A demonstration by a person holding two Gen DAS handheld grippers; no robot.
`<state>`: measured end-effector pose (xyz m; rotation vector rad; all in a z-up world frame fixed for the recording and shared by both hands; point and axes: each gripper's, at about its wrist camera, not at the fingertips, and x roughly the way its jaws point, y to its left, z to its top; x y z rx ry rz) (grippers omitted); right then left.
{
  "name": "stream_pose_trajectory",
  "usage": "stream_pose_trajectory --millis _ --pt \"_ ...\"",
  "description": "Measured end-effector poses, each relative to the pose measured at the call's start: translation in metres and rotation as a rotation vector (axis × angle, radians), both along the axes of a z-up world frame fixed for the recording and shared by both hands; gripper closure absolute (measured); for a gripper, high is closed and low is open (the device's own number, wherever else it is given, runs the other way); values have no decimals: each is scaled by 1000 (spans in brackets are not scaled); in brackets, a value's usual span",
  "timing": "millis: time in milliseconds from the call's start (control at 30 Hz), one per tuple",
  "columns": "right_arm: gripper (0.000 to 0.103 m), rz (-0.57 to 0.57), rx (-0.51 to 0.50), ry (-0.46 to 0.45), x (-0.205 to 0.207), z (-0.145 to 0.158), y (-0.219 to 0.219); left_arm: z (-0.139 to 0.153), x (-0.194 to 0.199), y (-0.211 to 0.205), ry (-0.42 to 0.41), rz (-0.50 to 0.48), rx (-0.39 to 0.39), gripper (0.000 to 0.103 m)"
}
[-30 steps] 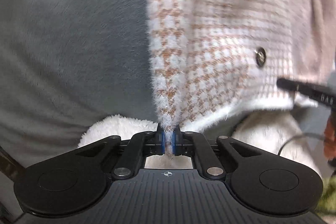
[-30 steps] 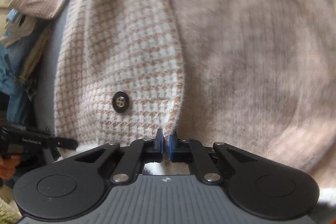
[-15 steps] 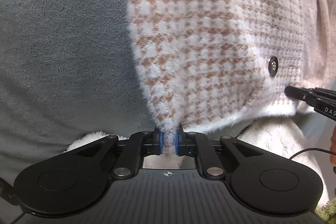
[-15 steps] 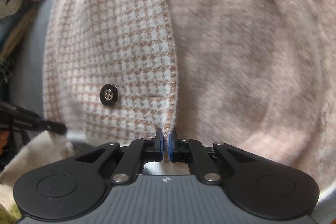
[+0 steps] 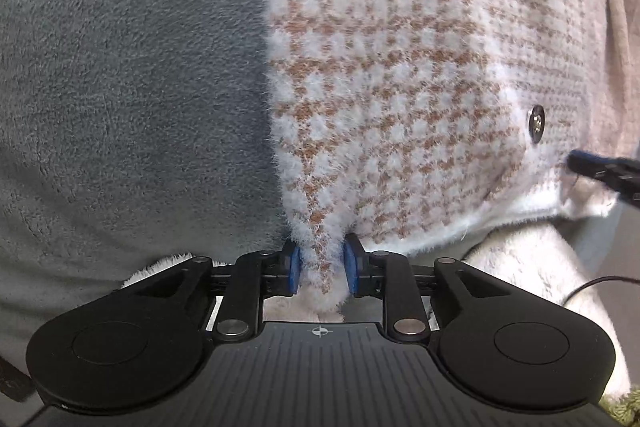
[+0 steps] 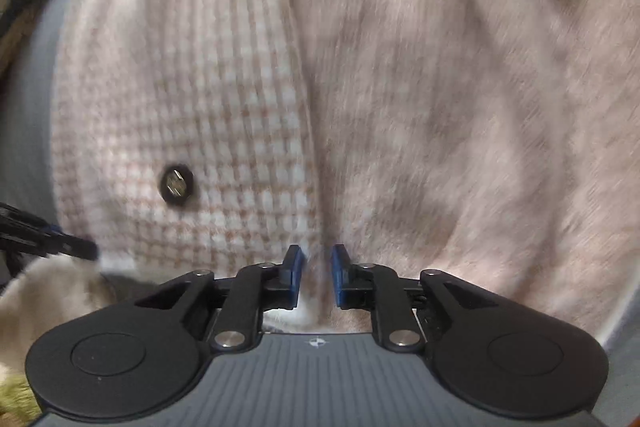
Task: Fold clothes
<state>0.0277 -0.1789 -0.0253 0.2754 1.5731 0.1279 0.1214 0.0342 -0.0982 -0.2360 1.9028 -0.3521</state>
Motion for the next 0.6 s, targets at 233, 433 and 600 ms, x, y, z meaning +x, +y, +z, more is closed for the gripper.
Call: stream_pose_trajectory --millis 233,433,600 --pt "70 -153 159 -296 94 47 -62 2 3 -16 15 1 4 77" --pt "60 -260 275 -415 186 8 -69 12 2 -21 14 24 3 77" --pt "59 -147 228 -376 213 -17 -47 18 -1 -20 8 40 3 77"
